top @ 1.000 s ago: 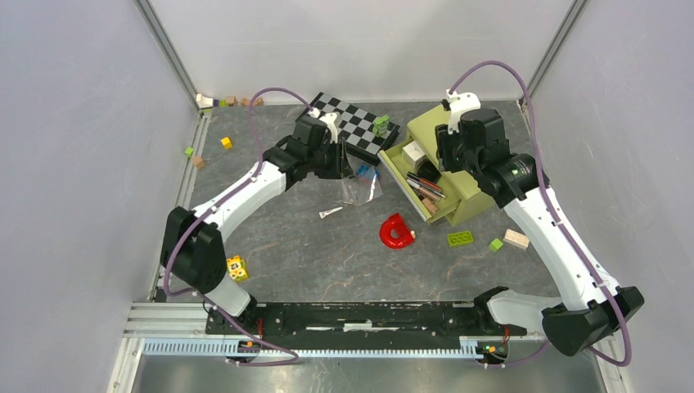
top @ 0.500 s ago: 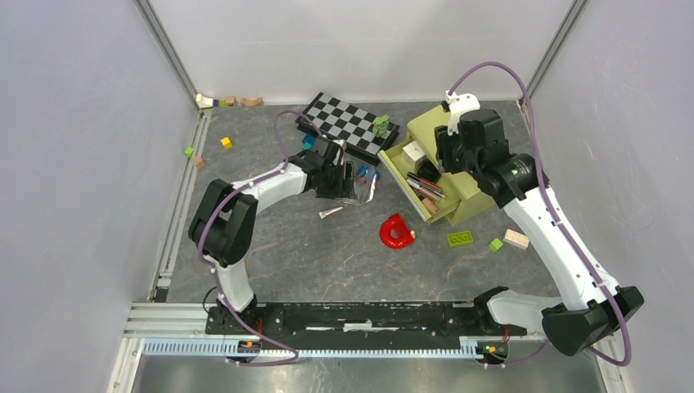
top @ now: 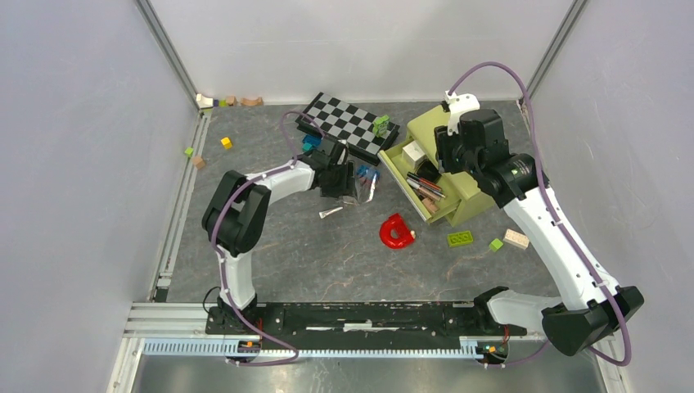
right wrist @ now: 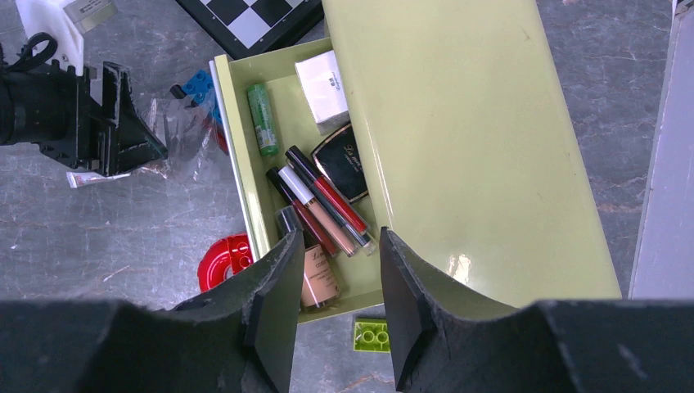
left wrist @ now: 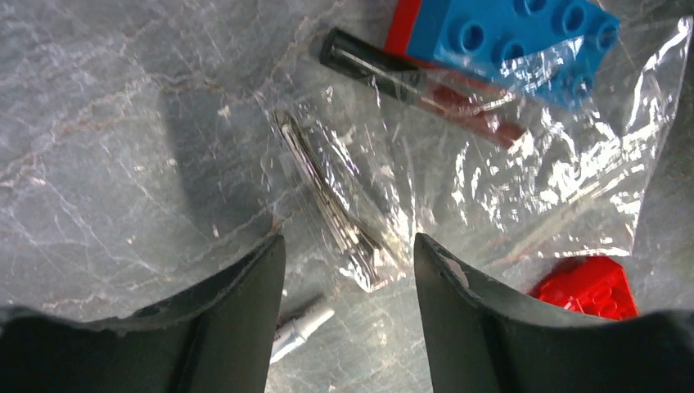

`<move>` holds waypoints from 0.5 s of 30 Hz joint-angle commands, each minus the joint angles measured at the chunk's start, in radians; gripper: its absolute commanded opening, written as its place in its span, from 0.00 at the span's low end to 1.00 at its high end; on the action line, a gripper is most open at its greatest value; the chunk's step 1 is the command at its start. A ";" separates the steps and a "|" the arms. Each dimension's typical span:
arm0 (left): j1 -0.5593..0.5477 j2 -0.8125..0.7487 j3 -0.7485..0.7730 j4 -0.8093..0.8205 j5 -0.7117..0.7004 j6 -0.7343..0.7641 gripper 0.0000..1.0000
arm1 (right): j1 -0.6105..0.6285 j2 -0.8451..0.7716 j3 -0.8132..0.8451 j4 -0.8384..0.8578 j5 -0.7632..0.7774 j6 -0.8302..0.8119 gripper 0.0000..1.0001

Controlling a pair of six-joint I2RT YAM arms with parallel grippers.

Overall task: Organize the makeup
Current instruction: Pick up the makeup tool from the center of the board.

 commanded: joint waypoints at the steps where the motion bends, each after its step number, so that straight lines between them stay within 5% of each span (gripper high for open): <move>1: -0.002 0.053 0.059 -0.017 -0.041 -0.030 0.63 | 0.002 -0.004 -0.001 0.018 0.001 -0.010 0.46; 15: -0.093 0.136 0.126 -0.211 -0.248 -0.006 0.60 | 0.002 0.005 0.001 0.021 0.009 -0.023 0.47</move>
